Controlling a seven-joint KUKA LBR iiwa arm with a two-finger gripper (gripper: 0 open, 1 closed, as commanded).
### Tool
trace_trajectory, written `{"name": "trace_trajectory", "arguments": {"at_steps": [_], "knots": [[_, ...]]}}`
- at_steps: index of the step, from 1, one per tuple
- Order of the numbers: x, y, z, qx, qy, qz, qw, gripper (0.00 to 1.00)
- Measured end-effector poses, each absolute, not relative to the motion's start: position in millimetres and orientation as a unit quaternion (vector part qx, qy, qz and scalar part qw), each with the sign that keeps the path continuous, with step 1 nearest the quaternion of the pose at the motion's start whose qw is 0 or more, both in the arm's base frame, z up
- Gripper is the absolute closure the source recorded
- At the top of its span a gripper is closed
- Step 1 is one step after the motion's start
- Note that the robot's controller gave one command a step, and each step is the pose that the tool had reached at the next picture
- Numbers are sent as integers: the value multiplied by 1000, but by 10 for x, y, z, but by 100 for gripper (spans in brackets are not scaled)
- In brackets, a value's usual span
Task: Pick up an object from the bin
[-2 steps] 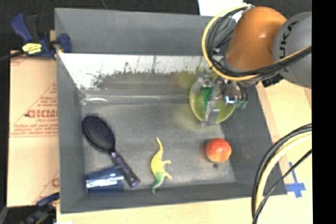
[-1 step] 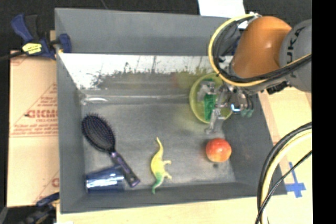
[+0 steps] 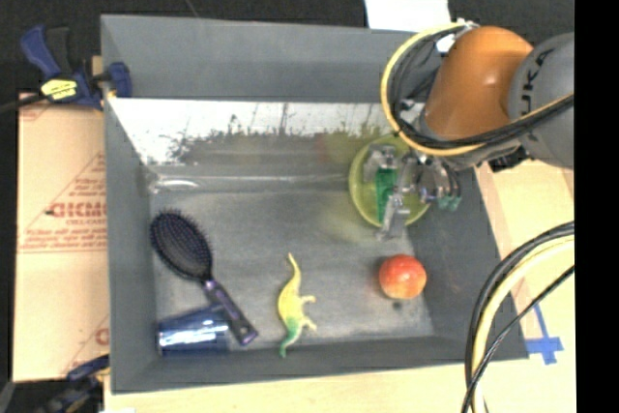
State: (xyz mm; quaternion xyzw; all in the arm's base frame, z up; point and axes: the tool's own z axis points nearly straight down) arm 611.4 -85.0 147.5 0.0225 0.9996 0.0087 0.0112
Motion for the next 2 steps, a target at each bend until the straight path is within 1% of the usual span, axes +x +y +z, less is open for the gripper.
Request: {"name": "trace_trajectory", "arguments": {"at_steps": [1, 2], "knots": [[6062, -879, 1200, -3, 1000, 9, 10, 0], [6120, -901, 1155, 14, 1000, 9, 14, 0]]}}
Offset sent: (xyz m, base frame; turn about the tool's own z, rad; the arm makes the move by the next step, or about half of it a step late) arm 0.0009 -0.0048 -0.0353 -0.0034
